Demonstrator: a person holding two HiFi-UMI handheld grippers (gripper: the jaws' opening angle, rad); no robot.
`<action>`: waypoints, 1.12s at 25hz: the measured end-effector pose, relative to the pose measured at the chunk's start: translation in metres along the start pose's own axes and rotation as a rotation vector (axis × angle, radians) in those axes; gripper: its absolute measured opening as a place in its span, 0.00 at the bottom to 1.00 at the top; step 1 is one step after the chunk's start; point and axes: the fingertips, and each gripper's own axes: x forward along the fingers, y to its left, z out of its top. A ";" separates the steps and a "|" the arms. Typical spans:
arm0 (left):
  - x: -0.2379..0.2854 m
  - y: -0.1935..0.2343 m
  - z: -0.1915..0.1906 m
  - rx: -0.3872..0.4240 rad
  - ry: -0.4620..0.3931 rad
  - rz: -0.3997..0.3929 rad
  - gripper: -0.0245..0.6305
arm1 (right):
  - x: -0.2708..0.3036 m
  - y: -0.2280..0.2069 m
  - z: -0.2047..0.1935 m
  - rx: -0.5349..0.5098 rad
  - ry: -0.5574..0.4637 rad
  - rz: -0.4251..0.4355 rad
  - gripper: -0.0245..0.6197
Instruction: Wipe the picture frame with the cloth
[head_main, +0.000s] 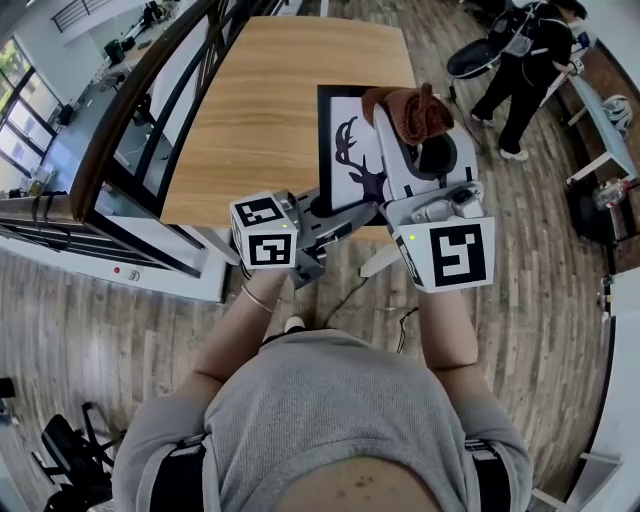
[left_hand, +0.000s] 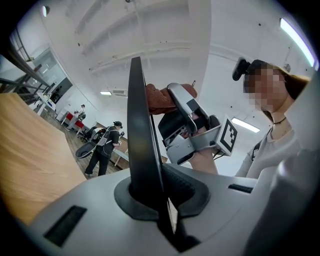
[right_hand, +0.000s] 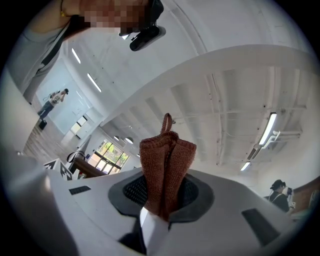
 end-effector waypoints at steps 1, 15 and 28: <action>0.000 0.000 0.000 0.000 0.000 0.001 0.07 | -0.001 0.001 0.000 0.007 0.001 0.001 0.19; 0.000 -0.001 0.003 0.029 0.002 0.015 0.07 | -0.018 0.009 -0.004 0.086 0.013 -0.005 0.19; -0.001 0.000 0.002 0.022 -0.009 0.022 0.07 | -0.033 0.026 -0.019 0.122 0.048 0.018 0.19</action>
